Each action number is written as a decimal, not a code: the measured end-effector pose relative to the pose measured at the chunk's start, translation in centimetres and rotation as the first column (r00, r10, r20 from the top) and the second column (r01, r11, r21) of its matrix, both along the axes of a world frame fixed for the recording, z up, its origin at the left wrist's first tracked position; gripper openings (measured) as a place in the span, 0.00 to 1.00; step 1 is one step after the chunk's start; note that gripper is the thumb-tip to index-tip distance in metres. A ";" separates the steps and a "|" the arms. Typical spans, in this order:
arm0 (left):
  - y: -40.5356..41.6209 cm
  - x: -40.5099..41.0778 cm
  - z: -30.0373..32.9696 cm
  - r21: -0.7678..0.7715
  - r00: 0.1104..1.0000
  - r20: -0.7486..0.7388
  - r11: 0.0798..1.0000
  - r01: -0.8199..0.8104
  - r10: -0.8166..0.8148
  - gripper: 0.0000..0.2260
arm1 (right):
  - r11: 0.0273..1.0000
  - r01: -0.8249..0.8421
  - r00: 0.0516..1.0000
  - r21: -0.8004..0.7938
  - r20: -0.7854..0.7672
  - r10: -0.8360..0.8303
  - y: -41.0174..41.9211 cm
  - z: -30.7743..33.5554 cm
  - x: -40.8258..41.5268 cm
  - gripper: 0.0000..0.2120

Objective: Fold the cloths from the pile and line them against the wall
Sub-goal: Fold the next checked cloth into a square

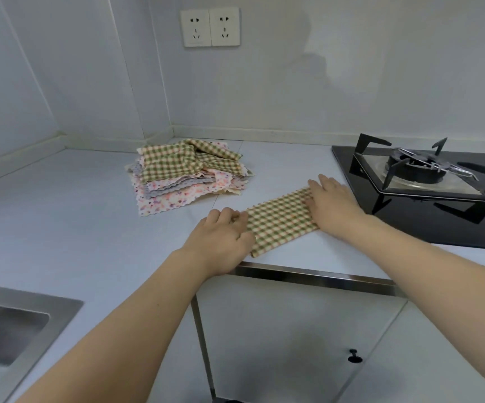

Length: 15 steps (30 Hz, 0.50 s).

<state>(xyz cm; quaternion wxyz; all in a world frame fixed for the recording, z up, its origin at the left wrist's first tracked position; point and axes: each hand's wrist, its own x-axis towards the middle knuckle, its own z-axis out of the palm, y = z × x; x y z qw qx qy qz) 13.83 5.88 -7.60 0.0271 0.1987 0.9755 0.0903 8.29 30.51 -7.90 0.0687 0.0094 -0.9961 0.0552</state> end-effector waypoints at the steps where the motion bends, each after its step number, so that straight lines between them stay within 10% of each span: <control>1: -0.3 0.5 0.3 -0.015 1.000 -0.008 1.000 0.005 -0.005 0.28 | 0.994 -0.108 0.988 -0.023 -0.115 0.105 -0.9 -0.1 1.6 0.24; 6: -2.0 2.3 1.4 -0.109 1.000 0.016 0.994 0.013 -0.011 0.37 | 0.818 -0.573 0.778 -0.052 -0.350 0.522 -5.4 -0.1 9.5 0.09; 10: -2.9 4.0 1.2 -0.209 0.994 -0.108 0.978 -0.022 -0.001 0.38 | 0.810 -0.537 0.772 0.236 -0.249 0.585 -6.7 -1.1 12.4 0.24; 15: -3.7 4.5 1.4 0.013 0.985 -0.170 1.000 -0.028 0.030 0.16 | 0.836 -0.521 0.752 0.171 -0.371 0.544 -7.5 0.1 12.4 0.15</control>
